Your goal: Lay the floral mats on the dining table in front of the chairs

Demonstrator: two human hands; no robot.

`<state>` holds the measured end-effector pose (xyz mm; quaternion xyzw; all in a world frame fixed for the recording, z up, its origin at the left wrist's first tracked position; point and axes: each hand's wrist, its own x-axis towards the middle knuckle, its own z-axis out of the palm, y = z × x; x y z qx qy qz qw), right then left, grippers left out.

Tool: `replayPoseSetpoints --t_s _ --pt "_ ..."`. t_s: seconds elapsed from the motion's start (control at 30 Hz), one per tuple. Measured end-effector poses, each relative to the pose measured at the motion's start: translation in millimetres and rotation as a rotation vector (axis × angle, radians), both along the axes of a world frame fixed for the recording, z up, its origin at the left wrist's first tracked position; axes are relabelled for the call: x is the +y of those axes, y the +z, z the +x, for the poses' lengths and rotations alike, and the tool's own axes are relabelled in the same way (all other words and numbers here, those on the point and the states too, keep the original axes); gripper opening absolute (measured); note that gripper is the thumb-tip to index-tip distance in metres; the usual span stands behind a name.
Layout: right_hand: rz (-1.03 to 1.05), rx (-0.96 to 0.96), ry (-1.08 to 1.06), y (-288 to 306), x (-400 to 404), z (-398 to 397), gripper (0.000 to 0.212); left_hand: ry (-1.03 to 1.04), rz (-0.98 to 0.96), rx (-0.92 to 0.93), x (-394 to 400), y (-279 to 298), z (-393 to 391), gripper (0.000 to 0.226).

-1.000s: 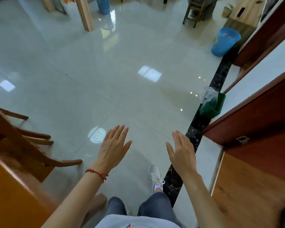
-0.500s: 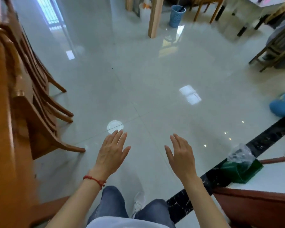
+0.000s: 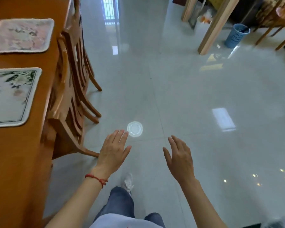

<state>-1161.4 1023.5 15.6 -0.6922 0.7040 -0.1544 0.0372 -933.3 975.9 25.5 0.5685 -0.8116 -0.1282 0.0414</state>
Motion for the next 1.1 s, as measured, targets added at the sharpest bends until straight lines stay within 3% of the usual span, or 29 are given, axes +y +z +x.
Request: replayPoseSetpoints --t_s 0.67,1.1 --pt "-0.080 0.019 0.129 6.1 -348.0 -73.7 0.049 0.136 -0.051 -0.061 -315.8 10.0 -68.0 0.067" --pt "-0.070 0.021 0.207 15.0 -568.5 -122.0 0.059 0.269 -0.033 -0.059 -506.6 19.0 -103.9 0.071"
